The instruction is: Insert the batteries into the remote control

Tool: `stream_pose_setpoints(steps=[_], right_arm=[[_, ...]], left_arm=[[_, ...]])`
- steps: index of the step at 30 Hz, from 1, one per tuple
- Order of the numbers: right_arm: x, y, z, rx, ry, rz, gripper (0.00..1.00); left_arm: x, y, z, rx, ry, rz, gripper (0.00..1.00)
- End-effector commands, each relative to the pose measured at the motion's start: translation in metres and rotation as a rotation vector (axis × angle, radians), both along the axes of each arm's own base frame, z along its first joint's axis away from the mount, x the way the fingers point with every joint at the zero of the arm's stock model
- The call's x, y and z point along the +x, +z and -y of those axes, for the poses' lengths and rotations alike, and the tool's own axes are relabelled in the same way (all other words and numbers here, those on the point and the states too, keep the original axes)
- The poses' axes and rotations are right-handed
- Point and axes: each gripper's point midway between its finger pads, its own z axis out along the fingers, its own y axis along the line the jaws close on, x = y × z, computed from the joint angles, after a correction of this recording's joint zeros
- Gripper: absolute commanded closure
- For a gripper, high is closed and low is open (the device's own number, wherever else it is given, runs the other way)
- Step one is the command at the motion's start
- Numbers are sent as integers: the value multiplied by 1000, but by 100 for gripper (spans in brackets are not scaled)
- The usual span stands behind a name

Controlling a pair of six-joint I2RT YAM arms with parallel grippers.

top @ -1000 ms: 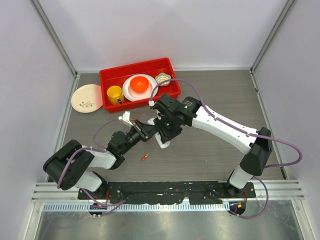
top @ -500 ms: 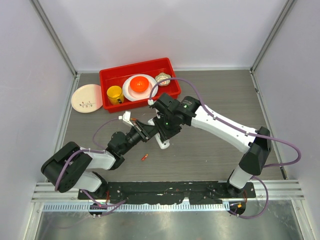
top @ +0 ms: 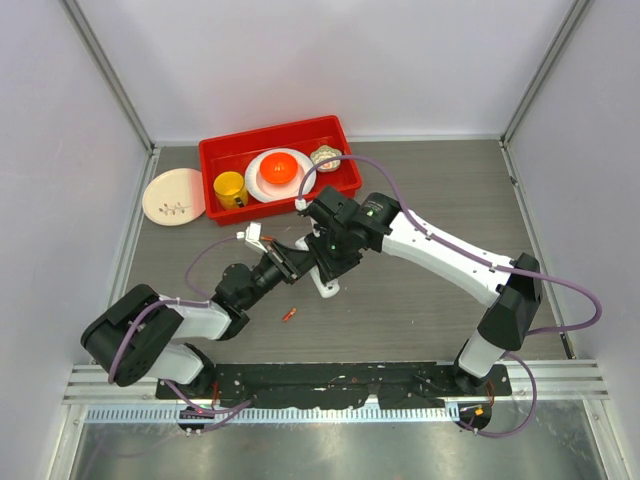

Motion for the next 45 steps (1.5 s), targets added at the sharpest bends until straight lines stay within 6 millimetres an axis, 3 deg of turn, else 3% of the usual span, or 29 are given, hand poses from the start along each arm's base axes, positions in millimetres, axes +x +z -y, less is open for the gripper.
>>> stream_pose_setpoints(steps=[1, 11, 35, 45], right_arm=[[7, -2, -7, 19, -14, 25, 99], [13, -7, -10, 10, -32, 41, 99], [17, -1, -7, 10, -44, 67, 56], [17, 4, -8, 25, -54, 74, 46]], left_arm=[[-2, 44, 2, -85, -4, 108, 100], [-6, 50, 3, -104, -17, 112, 100], [-5, 46, 4, -104, -12, 99, 100], [-5, 44, 5, -99, -13, 95, 100]])
